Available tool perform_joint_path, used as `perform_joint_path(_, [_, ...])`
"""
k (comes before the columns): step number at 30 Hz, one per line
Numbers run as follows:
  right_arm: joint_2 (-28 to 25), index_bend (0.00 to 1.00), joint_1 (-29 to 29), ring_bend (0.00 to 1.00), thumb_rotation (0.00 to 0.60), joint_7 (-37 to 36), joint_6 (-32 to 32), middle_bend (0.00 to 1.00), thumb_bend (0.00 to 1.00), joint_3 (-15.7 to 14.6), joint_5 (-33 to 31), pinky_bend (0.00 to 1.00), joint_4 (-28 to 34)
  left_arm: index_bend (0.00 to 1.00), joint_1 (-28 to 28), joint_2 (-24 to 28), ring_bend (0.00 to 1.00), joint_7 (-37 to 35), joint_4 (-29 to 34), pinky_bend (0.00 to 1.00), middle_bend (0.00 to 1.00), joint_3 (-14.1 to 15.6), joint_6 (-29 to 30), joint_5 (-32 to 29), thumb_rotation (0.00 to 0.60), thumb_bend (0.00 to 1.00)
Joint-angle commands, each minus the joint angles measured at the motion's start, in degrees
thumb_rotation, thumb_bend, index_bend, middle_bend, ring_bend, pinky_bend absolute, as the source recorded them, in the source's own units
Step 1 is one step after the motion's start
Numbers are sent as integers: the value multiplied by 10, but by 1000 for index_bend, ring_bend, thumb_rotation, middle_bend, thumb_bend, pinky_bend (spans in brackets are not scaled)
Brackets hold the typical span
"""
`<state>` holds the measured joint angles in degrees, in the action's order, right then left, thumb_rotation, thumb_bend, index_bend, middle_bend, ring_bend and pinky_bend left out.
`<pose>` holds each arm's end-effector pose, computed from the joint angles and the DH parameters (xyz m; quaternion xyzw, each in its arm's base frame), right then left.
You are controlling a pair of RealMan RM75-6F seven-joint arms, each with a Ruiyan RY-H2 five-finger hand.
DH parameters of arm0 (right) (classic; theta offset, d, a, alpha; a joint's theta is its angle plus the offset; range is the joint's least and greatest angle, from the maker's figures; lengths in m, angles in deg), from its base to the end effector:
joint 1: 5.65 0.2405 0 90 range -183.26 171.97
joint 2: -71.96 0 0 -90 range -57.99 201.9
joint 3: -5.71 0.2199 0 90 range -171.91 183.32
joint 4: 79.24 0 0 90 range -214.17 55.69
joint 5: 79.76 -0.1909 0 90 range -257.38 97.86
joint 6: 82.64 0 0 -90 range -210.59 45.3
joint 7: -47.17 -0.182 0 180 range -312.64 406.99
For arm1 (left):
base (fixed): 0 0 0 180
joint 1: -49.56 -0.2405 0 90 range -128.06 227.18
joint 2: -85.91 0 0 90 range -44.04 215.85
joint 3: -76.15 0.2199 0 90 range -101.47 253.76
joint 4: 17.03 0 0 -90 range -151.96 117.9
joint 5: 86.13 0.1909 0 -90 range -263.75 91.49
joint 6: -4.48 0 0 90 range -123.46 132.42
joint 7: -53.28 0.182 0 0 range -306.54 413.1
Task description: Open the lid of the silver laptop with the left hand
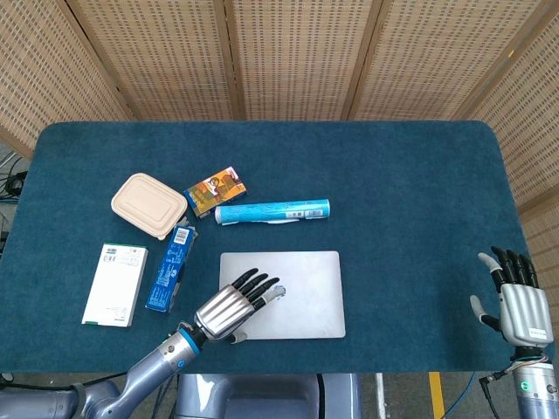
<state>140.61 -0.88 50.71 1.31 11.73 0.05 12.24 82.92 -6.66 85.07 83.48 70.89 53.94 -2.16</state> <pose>-0.2815 -0.2234 0.1523 0.5535 -0.4065 0.3812 0.6189 -0.0466 0.2283 -0.0599 -0.8430 -0.2810 -0.3823 0.2535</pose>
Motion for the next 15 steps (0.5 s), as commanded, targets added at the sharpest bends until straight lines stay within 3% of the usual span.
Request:
perform_joint_path(1, [-1,167,-1,0,600,-2,0,97,363,1,-1,0,-1,58,16,-35,0,23,-21,0,0,-6,-8,-20,600,71])
perform_joint_path(15, [-6,167,-5,0,600,-26,2,97,363,1,0,0,-14,58,51,-134,0,94,-82,0,0,-2,-14,-75,600,75])
